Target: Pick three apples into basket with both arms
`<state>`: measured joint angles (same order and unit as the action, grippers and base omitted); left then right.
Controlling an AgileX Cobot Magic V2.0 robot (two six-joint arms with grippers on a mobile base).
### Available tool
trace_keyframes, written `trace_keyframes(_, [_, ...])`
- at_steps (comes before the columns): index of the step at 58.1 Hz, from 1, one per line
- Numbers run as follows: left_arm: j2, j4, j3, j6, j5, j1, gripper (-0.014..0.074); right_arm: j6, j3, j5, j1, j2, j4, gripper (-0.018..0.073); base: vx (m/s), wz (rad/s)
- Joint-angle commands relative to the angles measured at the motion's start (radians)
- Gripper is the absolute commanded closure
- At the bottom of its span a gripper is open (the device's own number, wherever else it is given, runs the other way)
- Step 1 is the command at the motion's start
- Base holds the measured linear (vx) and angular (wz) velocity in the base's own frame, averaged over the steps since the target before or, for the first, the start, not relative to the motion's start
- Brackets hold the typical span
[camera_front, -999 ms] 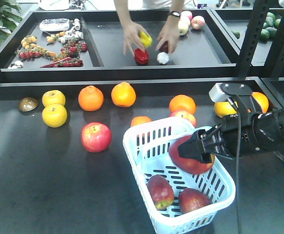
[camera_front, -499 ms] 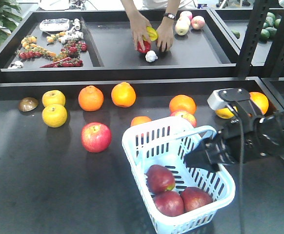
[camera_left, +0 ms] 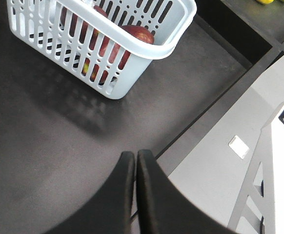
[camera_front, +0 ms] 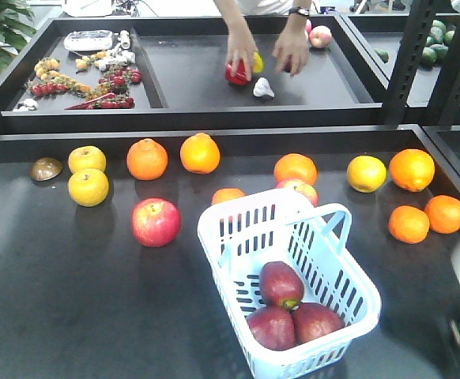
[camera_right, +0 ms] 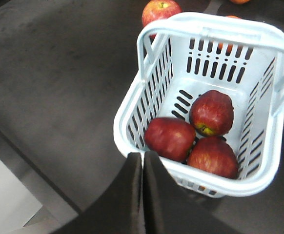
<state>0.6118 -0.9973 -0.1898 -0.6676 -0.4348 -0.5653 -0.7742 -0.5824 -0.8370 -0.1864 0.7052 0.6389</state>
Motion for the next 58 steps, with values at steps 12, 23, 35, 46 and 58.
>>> trace_keyframes(12, [0.001, -0.036, -0.024, 0.005, 0.022, -0.005, 0.0603, -0.011, 0.16, 0.058, 0.0, -0.298, -0.047, 0.0568, 0.0, 0.0])
trace_keyframes(23, [0.001, -0.036, -0.024, 0.005, 0.022, -0.005, 0.0603, -0.011, 0.159, 0.032, 0.0, -0.365, -0.044, 0.0568, 0.0, 0.0])
trace_keyframes(35, [0.001, -0.036, -0.024, 0.005, 0.022, -0.005, 0.0603, -0.011, 0.159, 0.032, 0.0, -0.368, -0.044, 0.0568, 0.0, 0.0])
trace_keyframes(46, [0.001, -0.036, -0.024, 0.005, 0.023, -0.005, 0.0603, -0.011, 0.159, 0.032, 0.0, -0.368, -0.044, 0.0568, 0.0, 0.0])
trace_keyframes(58, [0.001, 0.047, -0.024, -0.093, 0.169, -0.005, 0.0603, -0.011, 0.159, 0.032, 0.0, -0.368, -0.044, 0.0568, 0.0, 0.0])
